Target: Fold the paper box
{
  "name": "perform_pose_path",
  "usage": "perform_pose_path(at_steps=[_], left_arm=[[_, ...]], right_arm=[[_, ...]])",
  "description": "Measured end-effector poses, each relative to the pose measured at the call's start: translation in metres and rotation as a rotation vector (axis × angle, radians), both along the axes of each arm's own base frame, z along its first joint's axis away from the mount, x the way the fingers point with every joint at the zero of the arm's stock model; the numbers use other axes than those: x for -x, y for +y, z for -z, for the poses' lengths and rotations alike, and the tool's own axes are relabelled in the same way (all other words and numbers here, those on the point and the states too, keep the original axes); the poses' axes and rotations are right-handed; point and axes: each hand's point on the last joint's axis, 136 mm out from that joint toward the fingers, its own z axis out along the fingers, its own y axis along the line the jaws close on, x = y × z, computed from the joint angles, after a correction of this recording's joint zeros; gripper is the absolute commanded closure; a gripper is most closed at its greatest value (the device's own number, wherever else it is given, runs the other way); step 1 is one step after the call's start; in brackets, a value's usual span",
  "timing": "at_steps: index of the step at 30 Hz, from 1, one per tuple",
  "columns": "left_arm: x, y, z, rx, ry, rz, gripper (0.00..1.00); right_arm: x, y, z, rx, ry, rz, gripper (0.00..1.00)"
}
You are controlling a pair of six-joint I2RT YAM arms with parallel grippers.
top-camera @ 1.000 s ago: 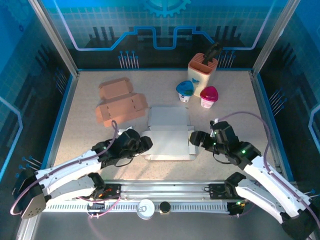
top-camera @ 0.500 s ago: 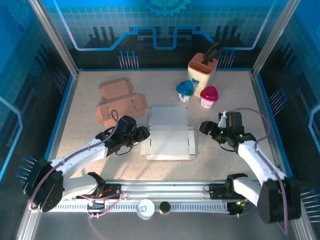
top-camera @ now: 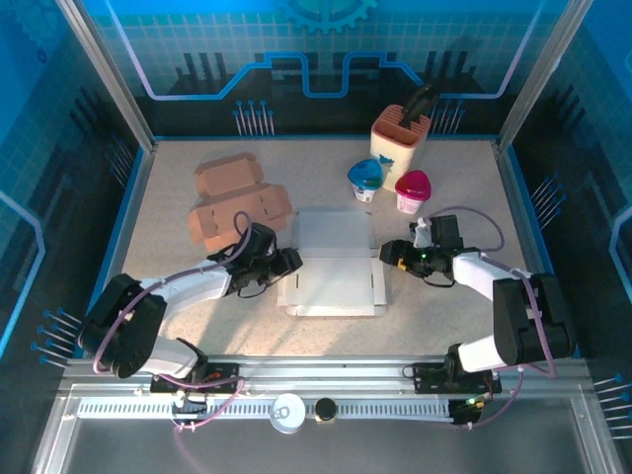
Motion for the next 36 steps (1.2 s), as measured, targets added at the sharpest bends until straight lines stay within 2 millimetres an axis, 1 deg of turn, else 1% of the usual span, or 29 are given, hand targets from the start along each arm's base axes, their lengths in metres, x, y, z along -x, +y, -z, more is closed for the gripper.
perform_pose_path(at_steps=[5, 15, 19, 24, 26, 28, 36], left_arm=[[-0.001, -0.001, 0.012, -0.011, 0.018, 0.006, 0.48], [-0.006, -0.004, 0.009, 0.001, -0.006, 0.006, 0.49], [-0.006, -0.004, 0.011, -0.002, -0.005, 0.008, 0.49], [-0.006, -0.003, 0.015, -0.012, 0.0, 0.006, 0.5], [-0.006, -0.002, 0.015, -0.014, -0.001, 0.006, 0.5], [-0.007, -0.002, 0.015, -0.016, -0.002, 0.004, 0.51], [-0.006, -0.001, 0.022, -0.028, 0.014, 0.002, 0.52]], right_arm=[[-0.004, 0.007, 0.008, 0.01, 0.015, -0.038, 0.27], [0.001, 0.016, 0.004, -0.023, 0.015, -0.071, 0.3], [0.003, 0.017, -0.006, -0.039, -0.011, -0.074, 0.31], [0.004, 0.018, -0.031, -0.063, -0.071, -0.071, 0.33], [0.005, 0.018, -0.038, -0.072, -0.082, -0.07, 0.35], [0.007, 0.017, -0.04, -0.074, -0.079, -0.069, 0.39], [0.017, 0.012, -0.035, -0.095, -0.036, -0.046, 0.61]])
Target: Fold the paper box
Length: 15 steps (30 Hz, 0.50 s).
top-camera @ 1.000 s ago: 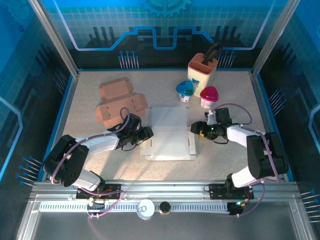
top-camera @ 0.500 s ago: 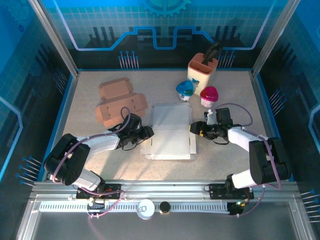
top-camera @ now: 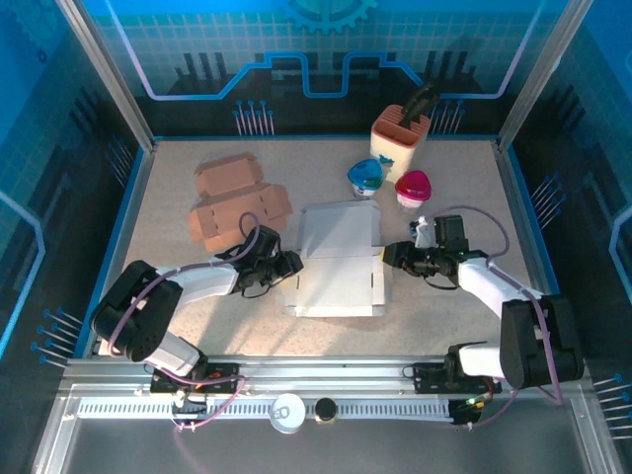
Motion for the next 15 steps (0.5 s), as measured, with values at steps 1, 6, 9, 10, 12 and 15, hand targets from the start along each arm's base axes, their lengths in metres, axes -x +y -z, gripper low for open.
perform_pose_path(at_steps=[1, 6, 9, 10, 12, 15], left_arm=[[0.0, 0.0, 0.0, 0.0, 0.0, 0.0, 0.52], [0.0, 0.0, 0.0, -0.001, 0.0, 0.0, 0.53], [0.0, 0.0, 0.002, -0.005, 0.002, 0.003, 0.53], [0.0, 0.0, 0.002, -0.007, 0.003, 0.006, 0.53], [0.0, 0.001, 0.003, -0.014, 0.0, 0.009, 0.53], [0.0, 0.002, 0.003, -0.018, -0.003, 0.009, 0.53]], right_arm=[[0.001, 0.0, -0.001, -0.004, 0.001, 0.004, 0.64], [0.001, -0.002, -0.011, -0.014, -0.022, 0.013, 0.74], [0.002, -0.003, -0.013, -0.018, -0.022, 0.018, 0.81], [0.002, -0.003, -0.013, -0.019, -0.016, 0.019, 0.83], [0.003, -0.004, -0.013, -0.019, -0.011, 0.021, 0.88], [0.005, -0.004, -0.015, -0.02, -0.011, 0.023, 0.99]])
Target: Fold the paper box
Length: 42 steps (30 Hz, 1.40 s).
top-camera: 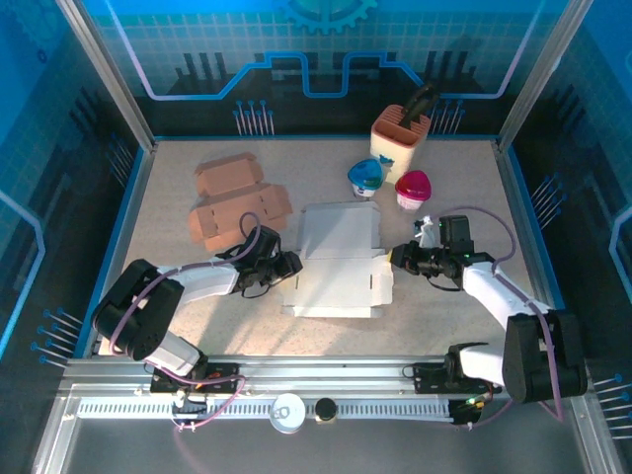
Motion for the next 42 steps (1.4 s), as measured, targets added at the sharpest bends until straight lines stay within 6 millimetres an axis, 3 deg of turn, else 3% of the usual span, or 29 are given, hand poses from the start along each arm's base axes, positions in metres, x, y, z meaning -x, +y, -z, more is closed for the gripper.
perform_pose_path(at_steps=[3, 5, 9, 14, 17, 22, 25, 26, 29, 33, 39, 42], left_arm=[[0.0, 0.0, 0.0, 0.0, -0.001, 0.002, 0.51], [0.0, 0.0, -0.002, -0.007, -0.009, 0.006, 0.44], [0.008, -0.008, -0.023, -0.074, -0.09, 0.065, 0.33], [0.031, -0.049, -0.076, -0.217, -0.319, 0.276, 0.34], [0.053, -0.069, -0.09, -0.327, -0.45, 0.414, 0.34], [0.09, -0.083, -0.083, -0.55, -0.611, 0.654, 0.34], [0.101, -0.081, -0.073, -0.674, -0.674, 0.762, 0.34], [0.101, -0.079, -0.069, -0.711, -0.682, 0.781, 0.34], [0.098, -0.071, -0.058, -0.811, -0.695, 0.823, 0.19], [0.093, -0.063, -0.045, -0.922, -0.699, 0.864, 0.17], [0.081, -0.064, -0.035, -1.058, -0.7, 0.893, 0.22], [0.076, -0.064, -0.036, -1.107, -0.718, 0.886, 0.34]], right_arm=[[0.001, 0.0, -0.003, -0.003, 0.002, 0.006, 1.0], [0.003, 0.0, -0.005, -0.005, 0.004, 0.007, 1.0], [0.002, -0.001, -0.011, -0.01, 0.023, 0.022, 1.0], [-0.004, -0.001, -0.024, -0.032, 0.042, 0.052, 1.0], [-0.008, -0.001, -0.029, -0.052, 0.064, 0.072, 1.0], [-0.013, -0.001, -0.032, -0.091, 0.112, 0.099, 1.0], [-0.013, -0.002, -0.034, -0.115, 0.131, 0.11, 1.0], [-0.013, -0.002, -0.035, -0.121, 0.134, 0.112, 1.0], [-0.014, -0.002, -0.04, -0.141, 0.14, 0.114, 1.0], [-0.014, -0.003, -0.043, -0.161, 0.147, 0.117, 1.0], [-0.015, -0.003, -0.042, -0.183, 0.169, 0.119, 1.0], [-0.015, -0.004, -0.042, -0.191, 0.18, 0.122, 1.0]])
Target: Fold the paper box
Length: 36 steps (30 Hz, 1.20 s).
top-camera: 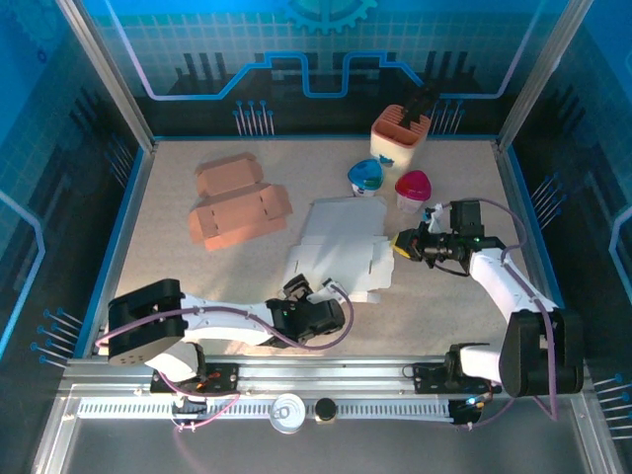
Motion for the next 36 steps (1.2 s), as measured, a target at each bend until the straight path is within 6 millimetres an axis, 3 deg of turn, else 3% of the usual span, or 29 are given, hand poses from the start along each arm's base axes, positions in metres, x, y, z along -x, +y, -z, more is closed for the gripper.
perform_pose_path(at_steps=[7, 11, 13, 15, 17, 22, 27, 31, 36], left_arm=[[-0.009, -0.003, -0.013, -0.032, -0.065, 0.007, 0.75], [-0.012, -0.005, -0.022, -0.062, -0.085, 0.011, 0.91], [-0.013, -0.003, -0.024, -0.085, -0.091, 0.007, 0.98], [-0.013, -0.002, -0.028, -0.094, -0.095, 0.0, 1.0], [-0.014, -0.002, -0.035, -0.089, -0.1, -0.014, 1.0], [-0.013, 0.0, -0.072, -0.015, -0.105, -0.056, 1.0], [-0.013, 0.0, -0.108, 0.034, -0.1, -0.087, 1.0], [-0.011, 0.003, -0.122, 0.019, -0.08, -0.096, 1.0], [-0.008, 0.008, -0.128, -0.015, -0.059, -0.097, 1.0]], right_arm=[[-0.001, 0.0, 0.0, -0.013, 0.013, 0.008, 1.0], [-0.003, -0.003, -0.001, -0.019, 0.017, 0.027, 1.0], [-0.005, -0.004, -0.003, -0.023, 0.015, 0.036, 0.85], [-0.004, -0.004, -0.006, -0.031, 0.014, 0.046, 0.68], [-0.002, -0.005, -0.016, -0.037, -0.003, 0.067, 0.56], [0.018, -0.013, -0.066, -0.05, -0.135, 0.165, 0.32], [0.044, -0.009, -0.095, -0.081, -0.166, 0.242, 0.26], [0.062, 0.009, -0.099, -0.109, -0.12, 0.25, 0.26], [0.068, 0.015, -0.098, -0.077, -0.085, 0.272, 0.26]])
